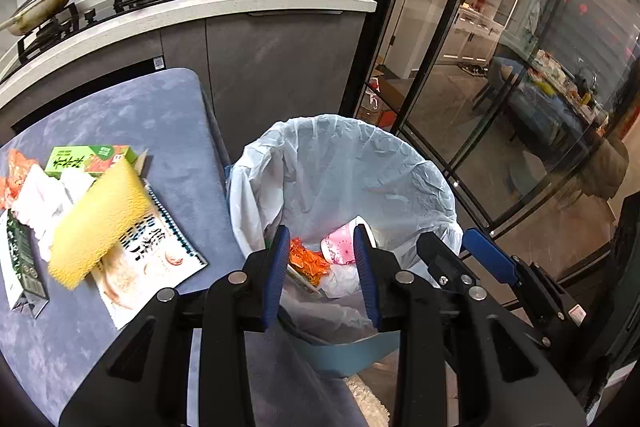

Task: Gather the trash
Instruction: 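Withdraw both open tools from the bin back toward the table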

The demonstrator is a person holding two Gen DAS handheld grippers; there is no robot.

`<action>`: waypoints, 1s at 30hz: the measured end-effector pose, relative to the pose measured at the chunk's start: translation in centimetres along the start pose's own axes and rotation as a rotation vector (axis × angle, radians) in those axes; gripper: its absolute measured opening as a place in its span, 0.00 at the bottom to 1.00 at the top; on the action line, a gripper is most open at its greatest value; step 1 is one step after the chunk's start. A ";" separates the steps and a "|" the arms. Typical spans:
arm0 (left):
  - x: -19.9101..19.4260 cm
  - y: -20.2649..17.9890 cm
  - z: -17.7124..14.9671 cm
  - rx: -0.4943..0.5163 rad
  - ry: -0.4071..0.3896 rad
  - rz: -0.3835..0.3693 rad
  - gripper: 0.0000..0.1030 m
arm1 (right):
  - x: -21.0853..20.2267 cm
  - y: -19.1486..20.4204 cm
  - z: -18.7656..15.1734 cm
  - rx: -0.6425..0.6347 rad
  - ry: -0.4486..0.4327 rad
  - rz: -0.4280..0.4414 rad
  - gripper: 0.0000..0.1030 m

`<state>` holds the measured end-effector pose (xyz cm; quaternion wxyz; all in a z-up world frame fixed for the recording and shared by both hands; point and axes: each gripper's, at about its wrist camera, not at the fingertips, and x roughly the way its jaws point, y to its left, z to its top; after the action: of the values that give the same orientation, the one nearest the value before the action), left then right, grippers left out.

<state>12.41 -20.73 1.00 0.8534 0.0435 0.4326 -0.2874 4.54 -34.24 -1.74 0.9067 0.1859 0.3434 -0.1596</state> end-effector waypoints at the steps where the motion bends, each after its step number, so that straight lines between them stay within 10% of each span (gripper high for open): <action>1: -0.3 0.1 -0.1 -0.003 -0.001 -0.002 0.30 | -0.3 0.2 0.0 -0.003 -0.003 0.002 0.48; 30: -7.0 13.1 -5.2 -0.210 -0.022 0.136 0.30 | -2.9 11.5 -3.5 -0.161 0.042 0.108 0.48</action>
<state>12.39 -5.01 0.77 0.8755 -0.0201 0.4470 -0.1823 5.23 -22.10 0.42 0.9185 0.1339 0.3637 -0.0785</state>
